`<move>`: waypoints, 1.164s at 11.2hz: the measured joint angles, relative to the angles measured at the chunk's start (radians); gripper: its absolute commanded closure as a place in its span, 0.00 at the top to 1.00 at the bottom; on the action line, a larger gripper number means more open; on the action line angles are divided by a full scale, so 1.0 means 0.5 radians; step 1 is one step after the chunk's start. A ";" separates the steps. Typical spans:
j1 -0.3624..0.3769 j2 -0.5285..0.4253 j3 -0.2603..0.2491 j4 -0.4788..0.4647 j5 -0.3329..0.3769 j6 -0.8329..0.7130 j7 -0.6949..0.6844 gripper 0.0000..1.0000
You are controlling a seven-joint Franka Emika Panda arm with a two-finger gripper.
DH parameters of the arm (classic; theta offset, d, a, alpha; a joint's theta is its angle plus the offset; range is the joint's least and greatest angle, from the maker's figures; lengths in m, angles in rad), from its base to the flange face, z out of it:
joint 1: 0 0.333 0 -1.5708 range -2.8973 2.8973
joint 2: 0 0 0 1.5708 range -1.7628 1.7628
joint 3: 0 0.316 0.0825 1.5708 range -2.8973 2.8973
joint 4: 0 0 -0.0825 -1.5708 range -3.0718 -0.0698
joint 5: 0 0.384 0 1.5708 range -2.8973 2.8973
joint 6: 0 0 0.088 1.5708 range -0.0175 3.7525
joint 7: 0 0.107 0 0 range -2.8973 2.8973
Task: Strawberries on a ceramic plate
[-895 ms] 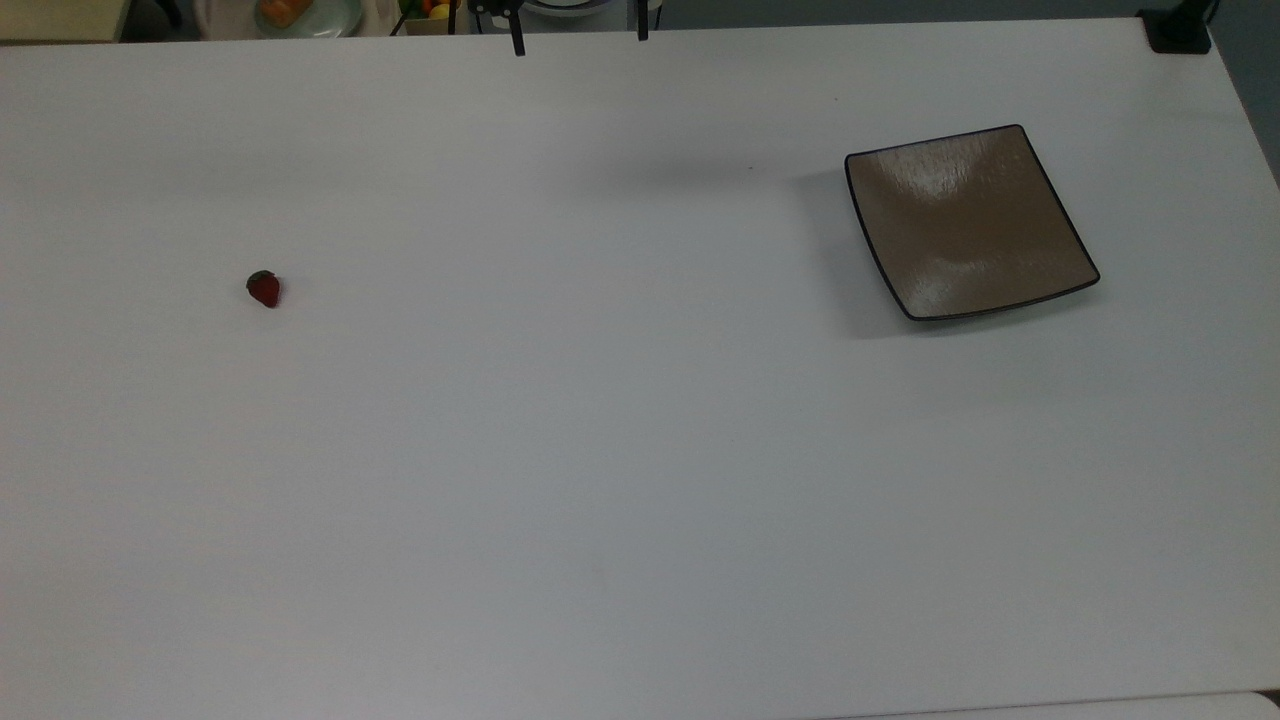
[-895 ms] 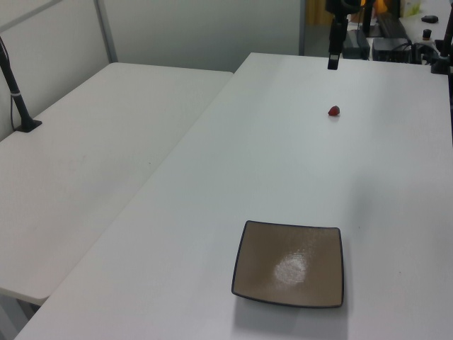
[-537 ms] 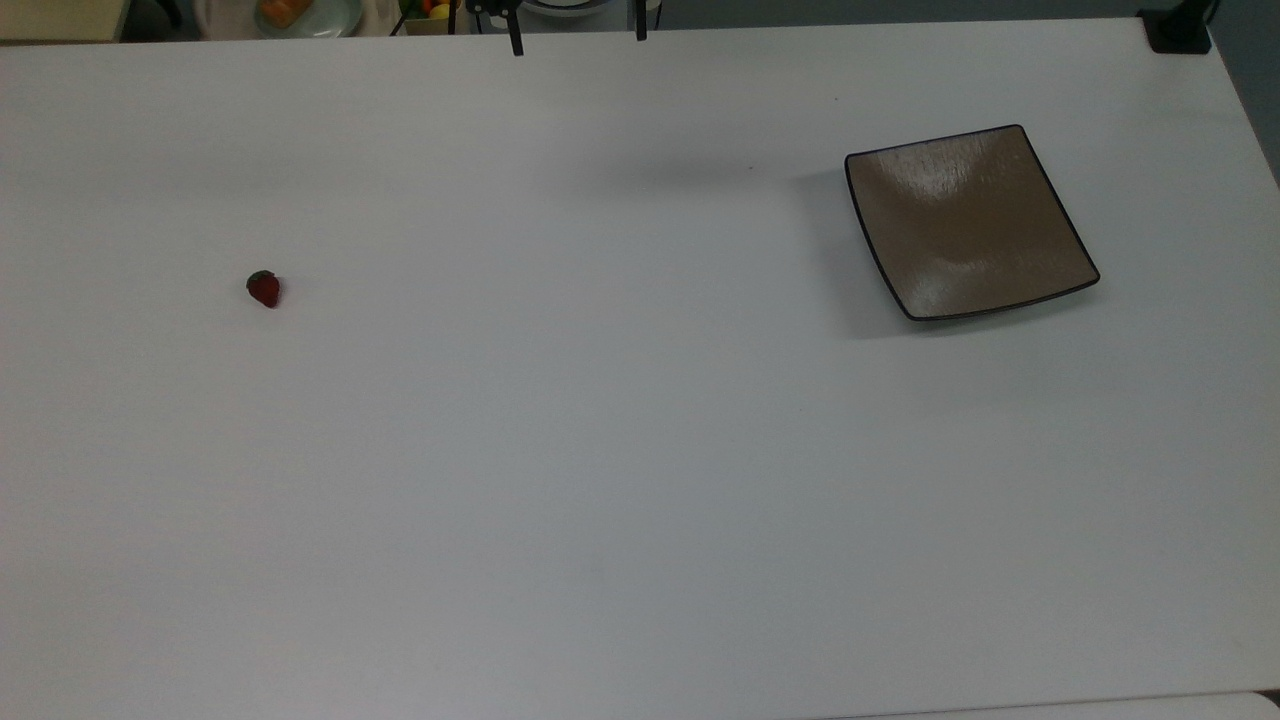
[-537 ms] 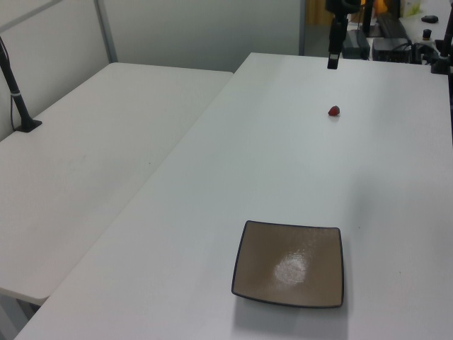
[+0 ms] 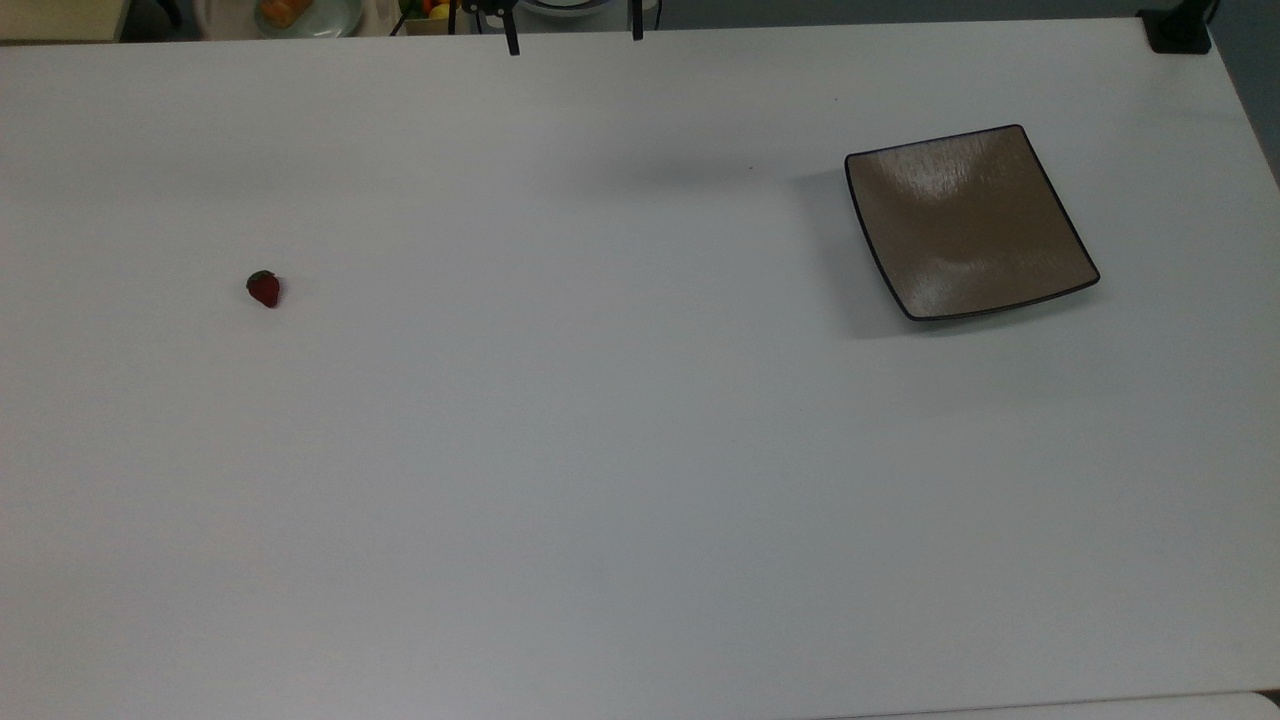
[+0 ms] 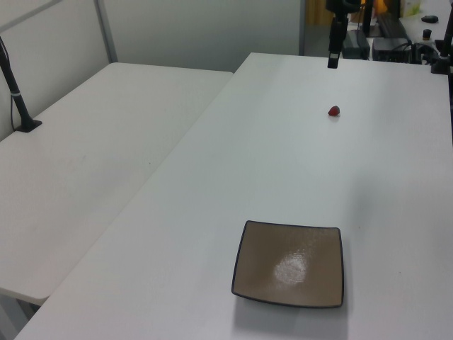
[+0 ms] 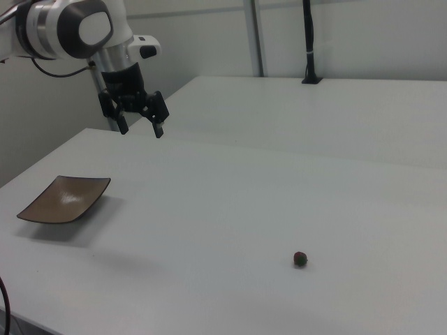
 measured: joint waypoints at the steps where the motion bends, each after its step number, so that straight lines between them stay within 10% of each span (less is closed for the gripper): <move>1: 0.000 0.000 0.000 0.000 0.000 0.000 -0.068 1.00; 5: -0.010 0.000 -0.017 -0.004 0.000 0.000 -0.583 1.00; 13: -0.115 0.033 -0.035 -0.009 0.006 0.000 -0.643 1.00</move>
